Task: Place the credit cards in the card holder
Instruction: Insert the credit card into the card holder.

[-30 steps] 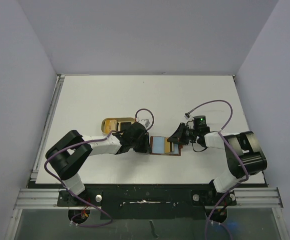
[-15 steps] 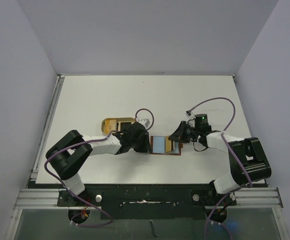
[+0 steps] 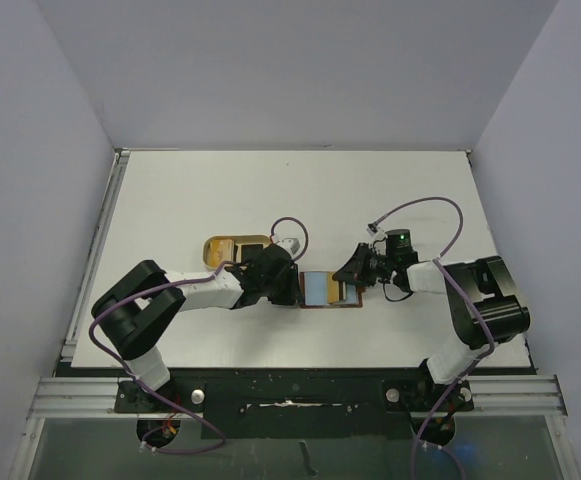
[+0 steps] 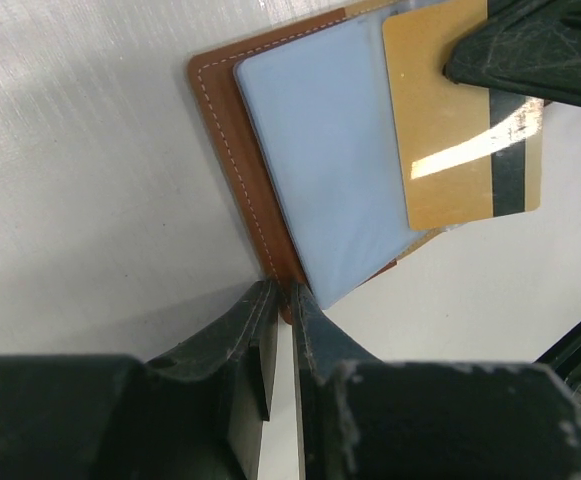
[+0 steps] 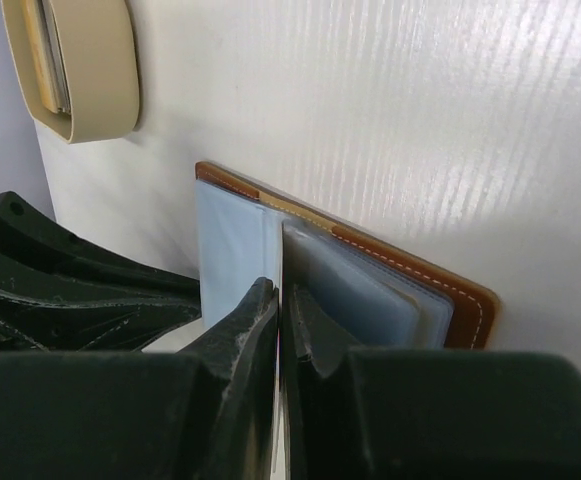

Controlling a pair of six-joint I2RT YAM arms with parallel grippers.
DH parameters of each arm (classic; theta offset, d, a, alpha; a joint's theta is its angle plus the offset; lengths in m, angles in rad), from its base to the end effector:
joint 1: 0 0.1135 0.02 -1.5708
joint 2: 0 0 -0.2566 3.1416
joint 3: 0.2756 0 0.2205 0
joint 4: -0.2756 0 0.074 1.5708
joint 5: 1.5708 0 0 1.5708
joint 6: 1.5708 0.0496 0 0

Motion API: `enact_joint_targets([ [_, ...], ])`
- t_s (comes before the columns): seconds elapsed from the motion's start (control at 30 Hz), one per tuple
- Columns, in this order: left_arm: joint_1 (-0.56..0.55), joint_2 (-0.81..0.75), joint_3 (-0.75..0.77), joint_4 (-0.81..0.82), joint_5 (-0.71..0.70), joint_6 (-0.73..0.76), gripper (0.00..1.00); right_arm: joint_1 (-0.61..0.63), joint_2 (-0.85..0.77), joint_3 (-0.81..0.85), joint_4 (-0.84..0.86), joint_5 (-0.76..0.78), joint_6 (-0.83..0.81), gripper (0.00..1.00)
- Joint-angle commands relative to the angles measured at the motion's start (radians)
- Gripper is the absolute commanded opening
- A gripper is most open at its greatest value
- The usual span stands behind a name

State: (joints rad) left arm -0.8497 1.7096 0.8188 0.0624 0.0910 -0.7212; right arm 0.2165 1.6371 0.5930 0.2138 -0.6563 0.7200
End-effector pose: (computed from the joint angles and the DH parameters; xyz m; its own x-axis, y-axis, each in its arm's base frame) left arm 0.2072 -0.2426 0.1495 -0.8860 0.0120 -0.4635 0.2710 0.8245 -0.4967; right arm 0.2591 0.0880 0.1326 -0.9193 0.3327 -0.2102 0.0451 0.6198 0.7835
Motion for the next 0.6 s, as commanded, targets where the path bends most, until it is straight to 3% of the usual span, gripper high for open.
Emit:
enact_joint_targets([
  [0.0,-0.002,0.009,-0.001,0.043,-0.004,0.000,0.12,0.012,0.046,0.008,0.102,-0.024,-0.001,0.04],
  [0.57,-0.003,0.021,0.003,0.039,-0.007,0.010,0.12,0.019,0.128,0.012,0.148,-0.068,-0.027,0.08],
])
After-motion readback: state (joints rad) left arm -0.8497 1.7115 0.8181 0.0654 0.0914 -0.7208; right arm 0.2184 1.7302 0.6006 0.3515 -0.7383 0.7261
